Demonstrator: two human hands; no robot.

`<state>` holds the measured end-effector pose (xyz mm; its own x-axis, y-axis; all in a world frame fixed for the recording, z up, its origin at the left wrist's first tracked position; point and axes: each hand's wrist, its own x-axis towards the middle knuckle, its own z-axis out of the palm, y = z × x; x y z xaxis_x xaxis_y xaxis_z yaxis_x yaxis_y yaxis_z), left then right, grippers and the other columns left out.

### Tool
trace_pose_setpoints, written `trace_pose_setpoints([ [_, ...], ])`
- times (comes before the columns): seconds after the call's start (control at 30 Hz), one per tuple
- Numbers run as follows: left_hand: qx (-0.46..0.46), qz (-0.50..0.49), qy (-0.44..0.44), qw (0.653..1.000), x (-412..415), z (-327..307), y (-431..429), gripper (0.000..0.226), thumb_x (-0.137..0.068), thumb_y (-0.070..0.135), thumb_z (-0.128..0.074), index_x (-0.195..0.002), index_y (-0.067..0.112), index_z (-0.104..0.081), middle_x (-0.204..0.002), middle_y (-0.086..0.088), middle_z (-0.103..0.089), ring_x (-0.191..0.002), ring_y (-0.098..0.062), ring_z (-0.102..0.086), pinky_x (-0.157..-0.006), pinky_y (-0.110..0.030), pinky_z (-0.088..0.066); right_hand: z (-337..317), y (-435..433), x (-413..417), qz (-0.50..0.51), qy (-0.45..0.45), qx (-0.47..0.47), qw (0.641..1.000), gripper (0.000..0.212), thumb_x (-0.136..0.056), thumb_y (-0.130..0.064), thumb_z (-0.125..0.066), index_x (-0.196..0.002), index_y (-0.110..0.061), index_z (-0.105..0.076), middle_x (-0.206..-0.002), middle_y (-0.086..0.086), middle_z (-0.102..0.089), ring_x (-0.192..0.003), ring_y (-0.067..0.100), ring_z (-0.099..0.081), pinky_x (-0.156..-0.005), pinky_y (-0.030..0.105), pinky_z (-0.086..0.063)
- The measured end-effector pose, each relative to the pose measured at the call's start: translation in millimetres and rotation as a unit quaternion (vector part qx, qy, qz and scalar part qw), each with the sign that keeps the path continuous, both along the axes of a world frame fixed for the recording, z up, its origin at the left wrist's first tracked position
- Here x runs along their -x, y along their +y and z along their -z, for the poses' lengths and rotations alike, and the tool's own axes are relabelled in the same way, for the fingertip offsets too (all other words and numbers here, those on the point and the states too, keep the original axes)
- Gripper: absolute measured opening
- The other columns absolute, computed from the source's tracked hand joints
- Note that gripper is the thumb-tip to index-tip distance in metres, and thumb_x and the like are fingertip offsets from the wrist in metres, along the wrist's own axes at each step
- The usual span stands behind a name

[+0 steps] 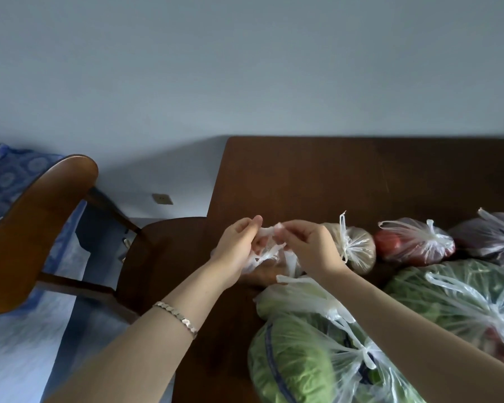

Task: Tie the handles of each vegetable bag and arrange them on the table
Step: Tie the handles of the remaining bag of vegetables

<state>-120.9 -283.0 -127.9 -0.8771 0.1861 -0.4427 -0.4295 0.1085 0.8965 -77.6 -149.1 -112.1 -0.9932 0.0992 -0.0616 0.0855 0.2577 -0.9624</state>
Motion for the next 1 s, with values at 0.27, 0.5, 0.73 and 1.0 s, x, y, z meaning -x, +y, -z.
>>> trace_pose_setpoints([
  [0.27, 0.417, 0.109, 0.409, 0.805, 44, 24, -45, 0.05, -0.078, 0.019, -0.072, -0.049, 0.017, -0.032, -0.054, 0.002, -0.039, -0.048, -0.02, -0.041, -0.05, -0.029, -0.033, 25, 16, 23, 0.182, -0.148, 0.27, 0.934, 0.038, -0.087, -0.012, -0.041, -0.049, -0.014, -0.044, -0.043, -0.002, -0.046, -0.056, 0.016, -0.041, -0.056, 0.029, -0.034],
  [0.5, 0.62, 0.211, 0.287, 0.699, 53, 61, -76, 0.028, -0.075, 0.029, -0.075, -0.059, 0.009, -0.064, -0.06, -0.004, -0.059, -0.055, -0.023, -0.058, -0.054, -0.029, -0.039, 68, 51, 15, 0.053, -0.227, -0.238, 0.943, 0.038, -0.092, -0.014, -0.038, -0.054, -0.014, -0.037, -0.052, 0.002, -0.038, -0.055, 0.021, -0.037, -0.054, 0.035, -0.029],
  [0.73, -0.08, -0.185, -0.089, 0.975, 54, 24, -29, 0.029, -0.091, 0.021, -0.056, -0.065, 0.007, -0.056, -0.06, -0.005, -0.059, -0.066, -0.02, -0.06, -0.078, -0.035, -0.051, 31, 42, 39, 0.162, -0.192, -0.017, 0.968, 0.04, -0.092, -0.019, -0.039, -0.053, -0.013, -0.037, -0.041, -0.005, -0.036, -0.044, 0.014, -0.031, -0.046, 0.027, -0.025],
  [1.0, 0.08, 0.191, 0.106, 0.973, 34, -2, 10, 0.017, -0.084, 0.015, -0.065, -0.071, 0.004, -0.066, -0.048, 0.014, -0.053, -0.048, 0.003, -0.045, -0.053, -0.007, -0.037, -6, 5, 61, 0.041, -0.037, 0.114, 0.992, 0.044, -0.097, -0.022, -0.042, -0.055, -0.019, -0.056, -0.067, 0.016, -0.06, -0.056, 0.02, -0.05, -0.059, 0.035, -0.045],
])
